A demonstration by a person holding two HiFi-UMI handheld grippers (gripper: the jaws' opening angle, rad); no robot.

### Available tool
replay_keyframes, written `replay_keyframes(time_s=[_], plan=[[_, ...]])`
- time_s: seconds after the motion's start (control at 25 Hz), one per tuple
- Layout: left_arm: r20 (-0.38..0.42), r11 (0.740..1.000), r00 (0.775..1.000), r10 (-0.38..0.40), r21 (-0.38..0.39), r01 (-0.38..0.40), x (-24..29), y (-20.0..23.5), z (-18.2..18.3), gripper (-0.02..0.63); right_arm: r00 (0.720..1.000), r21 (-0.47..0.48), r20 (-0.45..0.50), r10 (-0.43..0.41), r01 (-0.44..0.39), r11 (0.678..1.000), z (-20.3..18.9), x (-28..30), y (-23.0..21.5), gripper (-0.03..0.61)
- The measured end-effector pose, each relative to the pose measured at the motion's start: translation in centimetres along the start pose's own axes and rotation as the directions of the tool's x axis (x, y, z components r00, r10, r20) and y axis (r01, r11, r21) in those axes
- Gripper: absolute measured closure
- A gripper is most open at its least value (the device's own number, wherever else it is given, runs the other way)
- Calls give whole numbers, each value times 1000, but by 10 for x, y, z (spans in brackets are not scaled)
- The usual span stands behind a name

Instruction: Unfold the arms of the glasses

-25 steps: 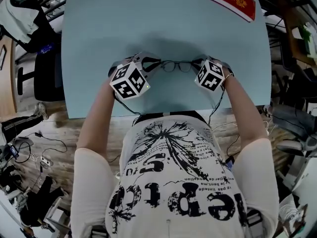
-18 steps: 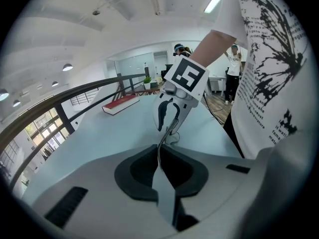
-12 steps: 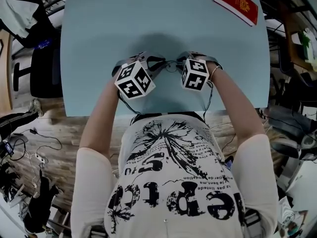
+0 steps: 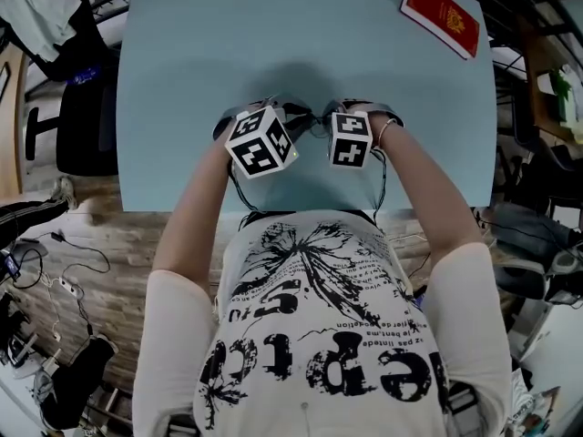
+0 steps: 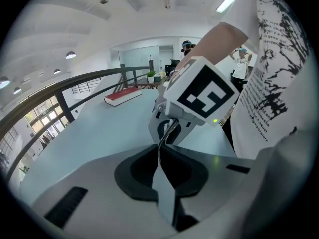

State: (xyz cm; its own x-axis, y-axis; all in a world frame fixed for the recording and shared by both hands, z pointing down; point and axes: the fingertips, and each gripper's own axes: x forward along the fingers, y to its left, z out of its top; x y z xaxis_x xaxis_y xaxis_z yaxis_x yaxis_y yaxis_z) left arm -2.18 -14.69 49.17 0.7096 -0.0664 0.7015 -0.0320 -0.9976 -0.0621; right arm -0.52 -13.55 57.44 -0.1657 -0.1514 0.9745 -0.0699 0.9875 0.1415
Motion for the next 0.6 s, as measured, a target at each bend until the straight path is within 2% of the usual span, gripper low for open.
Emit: replay_keyframes(time_s=[0.24,0.6], plan=[[-30,1000,999,-15,-16,15,-1,1,-5,583,997,61,73,0,-4,998,-9,-25,-8,551],[-43,1000,999,3,-15,-3,2,3,-5,583,958,145,242,-156,123,982,-23,-76,-23,549]])
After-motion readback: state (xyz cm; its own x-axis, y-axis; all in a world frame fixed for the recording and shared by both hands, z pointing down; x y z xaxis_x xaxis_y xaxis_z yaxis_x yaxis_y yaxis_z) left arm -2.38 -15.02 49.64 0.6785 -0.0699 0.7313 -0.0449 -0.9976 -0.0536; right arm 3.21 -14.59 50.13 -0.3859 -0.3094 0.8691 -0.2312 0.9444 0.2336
